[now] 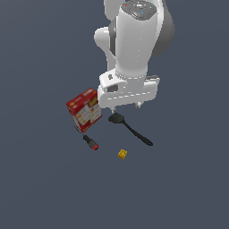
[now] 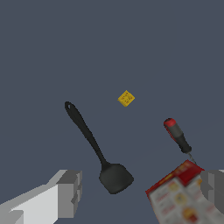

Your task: Pick up a designated object from a clutter of objects.

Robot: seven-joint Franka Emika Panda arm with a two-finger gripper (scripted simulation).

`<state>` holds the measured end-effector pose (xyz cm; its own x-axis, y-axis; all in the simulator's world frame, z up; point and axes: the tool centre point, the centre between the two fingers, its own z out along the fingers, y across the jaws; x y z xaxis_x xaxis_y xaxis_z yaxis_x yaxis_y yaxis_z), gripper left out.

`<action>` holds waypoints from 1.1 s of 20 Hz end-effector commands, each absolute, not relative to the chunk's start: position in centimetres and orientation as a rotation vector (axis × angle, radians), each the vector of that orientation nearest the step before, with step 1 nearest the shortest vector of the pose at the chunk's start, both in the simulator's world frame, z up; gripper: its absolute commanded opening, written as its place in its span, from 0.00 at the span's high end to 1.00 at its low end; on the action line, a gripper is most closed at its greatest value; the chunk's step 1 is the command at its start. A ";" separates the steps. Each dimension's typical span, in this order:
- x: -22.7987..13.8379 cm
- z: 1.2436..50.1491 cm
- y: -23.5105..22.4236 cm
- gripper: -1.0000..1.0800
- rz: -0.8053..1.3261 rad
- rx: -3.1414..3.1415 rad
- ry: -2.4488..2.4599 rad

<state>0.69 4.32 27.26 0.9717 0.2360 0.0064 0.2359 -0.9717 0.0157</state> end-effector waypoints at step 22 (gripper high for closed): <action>-5.5 8.4 9.2 0.04 -0.001 2.877 1.245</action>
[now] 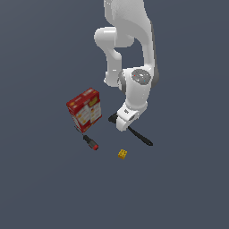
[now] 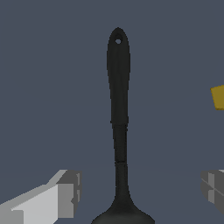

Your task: Pick up a designated object from a clutter of objects.

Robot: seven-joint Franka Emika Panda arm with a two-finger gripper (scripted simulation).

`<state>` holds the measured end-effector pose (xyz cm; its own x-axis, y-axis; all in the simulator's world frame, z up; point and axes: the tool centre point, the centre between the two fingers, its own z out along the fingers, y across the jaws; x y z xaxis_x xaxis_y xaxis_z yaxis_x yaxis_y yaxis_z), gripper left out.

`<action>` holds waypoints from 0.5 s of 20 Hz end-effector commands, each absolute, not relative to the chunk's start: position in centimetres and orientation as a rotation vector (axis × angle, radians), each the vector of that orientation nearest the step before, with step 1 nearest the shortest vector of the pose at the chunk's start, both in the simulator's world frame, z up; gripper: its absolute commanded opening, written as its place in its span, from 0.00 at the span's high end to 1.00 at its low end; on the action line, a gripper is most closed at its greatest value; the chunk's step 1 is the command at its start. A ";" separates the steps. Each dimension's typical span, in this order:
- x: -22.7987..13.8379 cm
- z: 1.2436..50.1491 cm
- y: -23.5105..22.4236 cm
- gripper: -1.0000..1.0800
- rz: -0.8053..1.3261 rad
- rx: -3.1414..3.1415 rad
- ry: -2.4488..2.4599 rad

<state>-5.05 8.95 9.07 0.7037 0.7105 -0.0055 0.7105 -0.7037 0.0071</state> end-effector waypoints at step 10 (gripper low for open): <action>-6.6 6.8 9.7 0.04 -0.002 2.846 1.330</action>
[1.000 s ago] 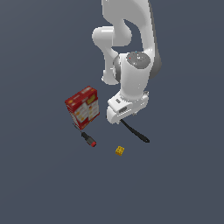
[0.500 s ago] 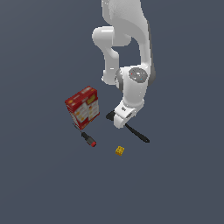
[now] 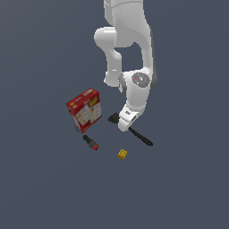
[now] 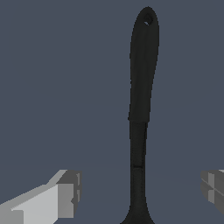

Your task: Pick up a designated object from a clutter of objects.

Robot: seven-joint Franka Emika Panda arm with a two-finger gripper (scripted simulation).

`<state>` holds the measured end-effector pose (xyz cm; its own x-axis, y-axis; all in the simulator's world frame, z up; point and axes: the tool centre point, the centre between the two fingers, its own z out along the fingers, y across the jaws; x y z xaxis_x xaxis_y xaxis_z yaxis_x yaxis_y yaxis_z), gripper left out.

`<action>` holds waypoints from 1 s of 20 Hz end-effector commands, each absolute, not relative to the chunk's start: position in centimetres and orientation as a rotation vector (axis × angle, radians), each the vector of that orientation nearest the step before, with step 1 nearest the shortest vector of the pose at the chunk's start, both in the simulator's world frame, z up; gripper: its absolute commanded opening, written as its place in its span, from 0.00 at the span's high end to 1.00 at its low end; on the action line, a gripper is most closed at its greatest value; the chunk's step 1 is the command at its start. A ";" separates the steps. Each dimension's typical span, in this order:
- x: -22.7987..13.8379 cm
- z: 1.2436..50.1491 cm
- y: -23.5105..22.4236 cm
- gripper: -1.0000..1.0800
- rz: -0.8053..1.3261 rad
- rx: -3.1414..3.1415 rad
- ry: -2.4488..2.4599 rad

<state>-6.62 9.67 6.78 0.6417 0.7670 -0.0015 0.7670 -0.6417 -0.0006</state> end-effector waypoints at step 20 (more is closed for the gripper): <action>-6.7 1.7 9.7 0.04 0.000 2.843 1.337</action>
